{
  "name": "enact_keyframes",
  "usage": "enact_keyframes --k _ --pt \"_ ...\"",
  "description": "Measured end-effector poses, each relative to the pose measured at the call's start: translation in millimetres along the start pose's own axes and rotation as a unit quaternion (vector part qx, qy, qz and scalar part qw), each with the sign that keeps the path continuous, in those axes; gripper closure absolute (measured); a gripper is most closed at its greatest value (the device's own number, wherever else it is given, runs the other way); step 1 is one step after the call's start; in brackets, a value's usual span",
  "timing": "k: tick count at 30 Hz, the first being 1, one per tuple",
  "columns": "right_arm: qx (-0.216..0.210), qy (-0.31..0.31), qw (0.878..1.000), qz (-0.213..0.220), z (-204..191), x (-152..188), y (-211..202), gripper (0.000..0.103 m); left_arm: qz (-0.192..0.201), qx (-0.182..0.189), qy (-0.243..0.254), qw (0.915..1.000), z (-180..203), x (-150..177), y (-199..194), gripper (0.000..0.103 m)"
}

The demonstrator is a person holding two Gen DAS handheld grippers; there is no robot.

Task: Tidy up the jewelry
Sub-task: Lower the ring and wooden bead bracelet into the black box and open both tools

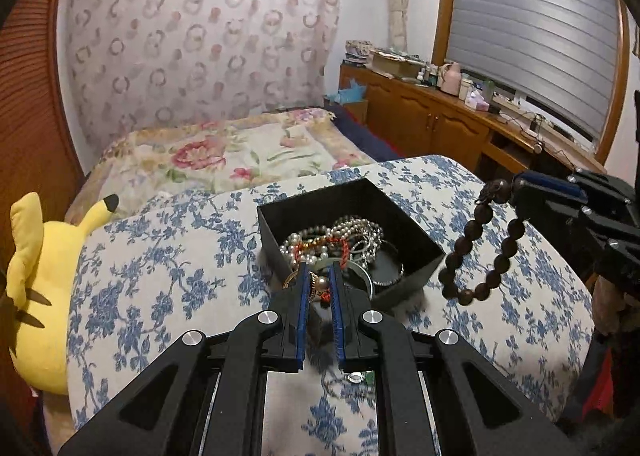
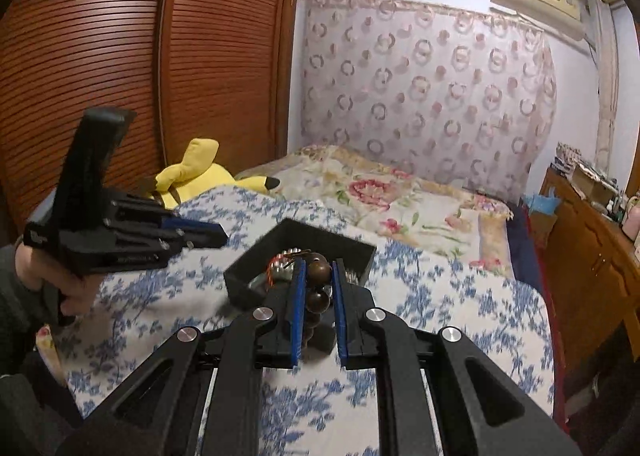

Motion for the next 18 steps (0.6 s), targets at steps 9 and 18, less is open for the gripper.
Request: enact_keyframes --k 9,18 --pt "0.008 0.000 1.000 0.004 8 -18 24 0.088 -0.004 0.001 0.001 1.0000 7 -11 18 0.094" --pt "-0.006 0.015 0.999 -0.029 8 -6 57 0.088 -0.013 0.004 -0.003 0.9999 13 -9 33 0.094"
Point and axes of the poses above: each gripper's, at about its wrist camera, not at the fingertips, and y roughly the way its jaws point, z to its right, x to its underside, the point moved 6 cm from there along y, roughly the way its jaws point, and after that the axes turned 7 degrees about -y, right-handed, at the moved point
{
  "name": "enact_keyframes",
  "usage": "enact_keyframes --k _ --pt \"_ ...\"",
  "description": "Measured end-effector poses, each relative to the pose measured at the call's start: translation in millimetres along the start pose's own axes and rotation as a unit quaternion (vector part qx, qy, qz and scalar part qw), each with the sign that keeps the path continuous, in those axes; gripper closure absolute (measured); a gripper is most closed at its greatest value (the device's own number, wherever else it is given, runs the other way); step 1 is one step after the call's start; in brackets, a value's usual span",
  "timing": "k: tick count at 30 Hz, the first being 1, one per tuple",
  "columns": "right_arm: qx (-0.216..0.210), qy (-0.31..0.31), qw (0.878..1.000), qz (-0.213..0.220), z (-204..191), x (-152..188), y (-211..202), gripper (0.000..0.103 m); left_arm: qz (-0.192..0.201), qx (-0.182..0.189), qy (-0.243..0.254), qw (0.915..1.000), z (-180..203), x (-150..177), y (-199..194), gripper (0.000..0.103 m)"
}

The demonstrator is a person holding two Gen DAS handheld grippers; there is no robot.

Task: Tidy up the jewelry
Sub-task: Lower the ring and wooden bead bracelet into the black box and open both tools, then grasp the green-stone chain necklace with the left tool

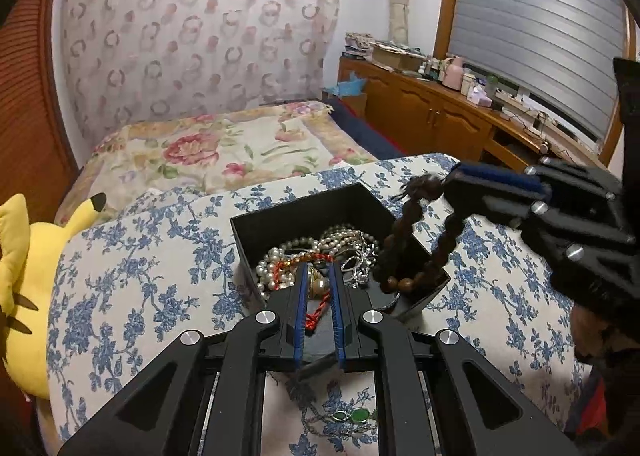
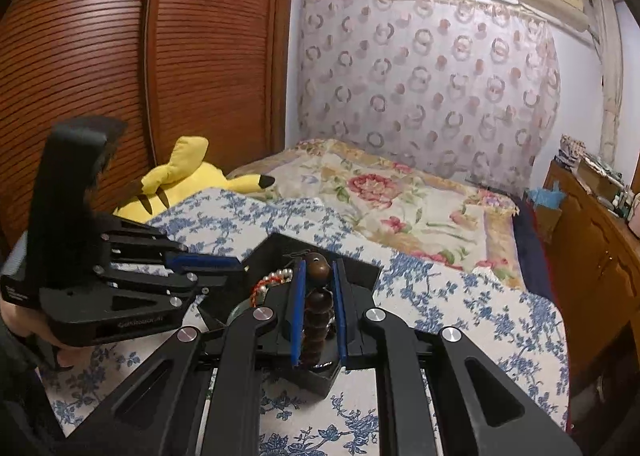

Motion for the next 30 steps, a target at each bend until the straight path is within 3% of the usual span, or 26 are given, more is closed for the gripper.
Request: enact_keyframes --k 4,6,11,12,14,16,18,30 --pt "-0.005 0.011 1.000 -0.014 -1 10 10 0.088 0.002 0.000 -0.003 1.0000 -1 2 -3 0.087" --pt "-0.006 0.013 1.000 -0.017 -1 12 12 0.088 0.005 -0.001 -0.006 1.0000 -3 2 -5 0.075" --pt "-0.003 0.015 1.000 -0.015 -1 15 10 0.087 0.006 -0.007 -0.007 0.9999 -7 3 -8 0.072" --pt "-0.004 0.015 1.000 -0.013 -1 14 8 0.085 0.006 -0.008 -0.009 0.9999 -8 5 -10 0.069" --pt "-0.003 0.015 1.000 -0.008 -1 14 5 0.073 0.006 -0.008 -0.010 0.9999 -9 8 -12 0.066" --pt "-0.004 0.014 1.000 -0.008 -2 15 1 0.072 0.004 -0.010 -0.009 0.9999 -12 12 -14 0.063" --pt "-0.010 0.013 1.000 -0.007 -4 18 -3 0.072 0.002 -0.011 -0.008 0.9999 -13 18 -16 0.054" --pt "-0.067 -0.024 0.995 -0.064 -54 71 -2 0.072 -0.025 -0.017 -0.008 0.9995 -26 63 -25 0.048"
Point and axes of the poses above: each gripper's, at about its wrist camera, not at the fingertips, and y roughly the way its jaws point, z to its right, x to its underside, the point moved 6 cm from there along y, roughly the way its jaws point, and after that the axes turned 7 degrees about -y, right-handed, at the moved point
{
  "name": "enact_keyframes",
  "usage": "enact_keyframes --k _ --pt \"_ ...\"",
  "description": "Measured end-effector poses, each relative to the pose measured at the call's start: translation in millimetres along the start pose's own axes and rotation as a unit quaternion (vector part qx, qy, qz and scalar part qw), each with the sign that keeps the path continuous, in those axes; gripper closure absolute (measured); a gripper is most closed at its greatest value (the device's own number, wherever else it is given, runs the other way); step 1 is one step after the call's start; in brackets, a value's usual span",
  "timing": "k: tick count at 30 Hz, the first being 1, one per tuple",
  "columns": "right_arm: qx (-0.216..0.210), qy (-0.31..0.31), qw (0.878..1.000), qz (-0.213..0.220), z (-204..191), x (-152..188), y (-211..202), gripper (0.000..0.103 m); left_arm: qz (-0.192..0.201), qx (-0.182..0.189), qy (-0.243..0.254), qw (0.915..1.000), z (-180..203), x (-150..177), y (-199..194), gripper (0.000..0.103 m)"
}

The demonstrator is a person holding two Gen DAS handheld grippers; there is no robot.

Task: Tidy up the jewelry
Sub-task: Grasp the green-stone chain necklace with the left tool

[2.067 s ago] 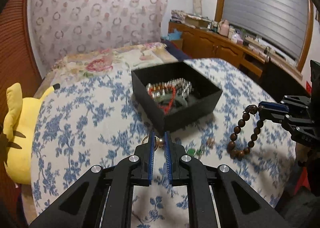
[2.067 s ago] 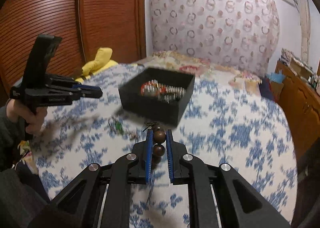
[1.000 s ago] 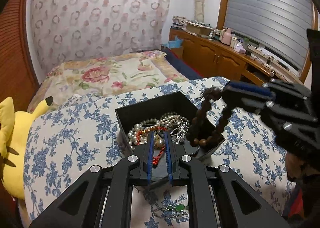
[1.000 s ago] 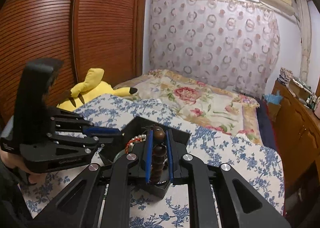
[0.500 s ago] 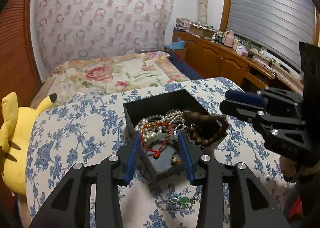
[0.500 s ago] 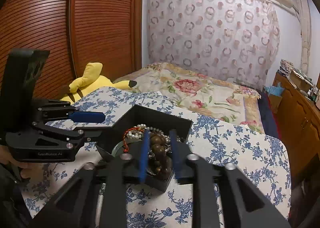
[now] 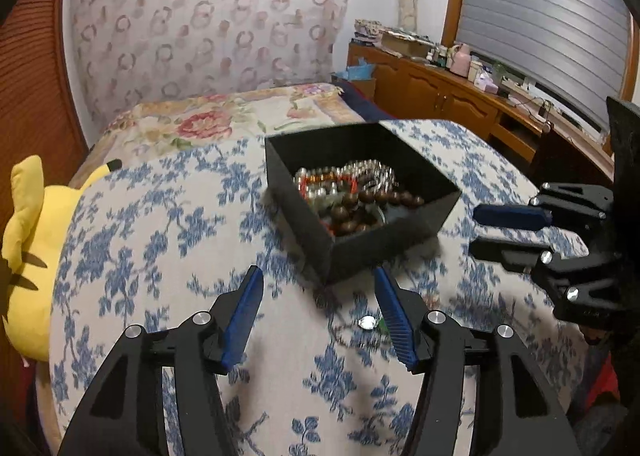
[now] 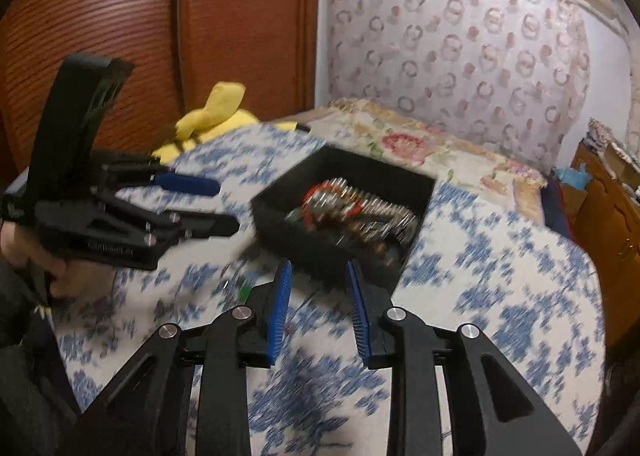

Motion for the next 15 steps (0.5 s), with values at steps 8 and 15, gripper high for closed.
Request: enact_keyframes --k 8,15 --pt "-0.027 -0.008 0.999 -0.041 -16 16 25 0.072 -0.018 -0.003 -0.013 0.9998 -11 16 8 0.032" --pt "-0.037 -0.023 0.997 -0.068 -25 22 38 0.072 -0.029 -0.021 -0.018 0.9992 -20 27 14 0.020"
Point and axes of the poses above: each gripper's, at about its wrist camera, not at the fingertips, and y roughly the way its jaws point, z to its right, x to its underside, the point moved 6 cm from there along y, roughly the way its jaws point, and after that the axes turned 7 degrees about -y, right-handed, at the moved point
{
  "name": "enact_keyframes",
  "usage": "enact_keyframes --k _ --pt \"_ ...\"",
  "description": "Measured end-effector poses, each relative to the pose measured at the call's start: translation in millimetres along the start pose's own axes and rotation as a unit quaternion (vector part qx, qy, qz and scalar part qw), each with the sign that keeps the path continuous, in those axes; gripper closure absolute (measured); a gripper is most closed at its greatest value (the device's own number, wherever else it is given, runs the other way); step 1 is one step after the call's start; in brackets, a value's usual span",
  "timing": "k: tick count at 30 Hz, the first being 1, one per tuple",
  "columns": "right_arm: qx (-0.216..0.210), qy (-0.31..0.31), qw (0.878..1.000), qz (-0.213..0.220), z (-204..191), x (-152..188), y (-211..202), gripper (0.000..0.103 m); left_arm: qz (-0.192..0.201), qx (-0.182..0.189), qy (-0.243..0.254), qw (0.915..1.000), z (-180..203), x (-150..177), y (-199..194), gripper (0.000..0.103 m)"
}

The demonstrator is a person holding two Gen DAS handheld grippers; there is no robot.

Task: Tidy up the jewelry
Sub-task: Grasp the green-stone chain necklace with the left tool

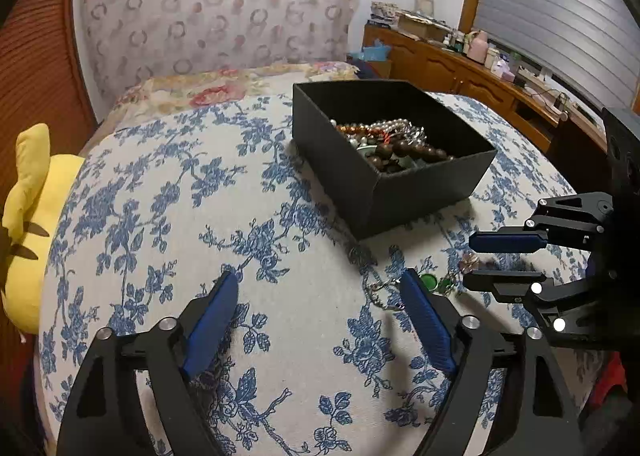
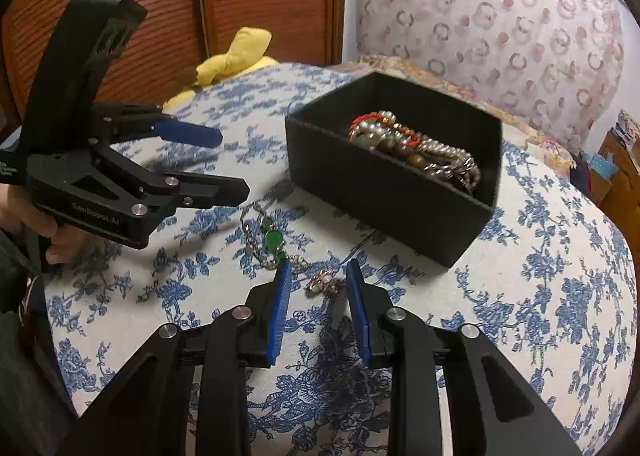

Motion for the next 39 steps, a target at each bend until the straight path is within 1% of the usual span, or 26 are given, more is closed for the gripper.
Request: enact_keyframes --k 3,5,9,13,19,21,26,32,34,36,38,39 --pt "0.005 -0.005 1.000 -0.011 -1 1 4 0.073 -0.003 0.000 0.001 1.0000 0 3 1 0.018" --pt "0.002 -0.008 1.000 -0.010 0 -2 5 0.087 -0.006 -0.001 0.003 1.0000 0 4 2 0.017" --pt "0.012 -0.005 1.000 -0.005 3 1 -1 0.087 -0.009 0.005 0.007 0.9999 5 5 2 0.017" --pt "0.021 0.004 1.000 0.003 11 5 -10 0.087 -0.011 0.007 0.024 0.9996 15 6 4 0.017" --pt "0.031 0.015 0.999 0.011 21 13 -22 0.087 -0.015 0.006 0.047 0.9988 27 2 8 0.017" --pt "0.032 0.020 0.999 0.014 24 15 -25 0.087 -0.017 0.000 0.058 0.9982 29 0 11 0.017" --pt "0.037 0.031 0.999 0.022 32 18 -31 0.087 -0.035 -0.005 0.083 0.9959 37 -2 19 0.017" --pt "0.041 0.043 0.998 0.033 40 21 -37 0.087 -0.040 -0.003 0.100 0.9942 51 0 27 0.017" --pt "0.041 0.044 0.998 0.034 42 22 -38 0.087 -0.039 0.003 0.100 0.9942 54 0 27 0.023" --pt "0.042 0.044 0.998 0.033 42 23 -38 0.087 -0.038 0.009 0.101 0.9941 58 -1 26 0.034" --pt "0.041 0.045 0.998 0.033 43 24 -38 0.087 -0.037 0.013 0.107 0.9934 63 -1 26 0.041" --pt "0.041 0.046 0.998 0.032 43 24 -37 0.087 -0.037 0.016 0.109 0.9932 65 -1 25 0.048"
Point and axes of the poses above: each gripper's, at about its wrist camera, not at the fingertips, and y roughly the way its jaws point, z to its right, x to its underside, the point moved 6 cm from there along y, roughly the way its jaws point, and after that the axes turned 7 degrees about -y, right-handed, at the moved point
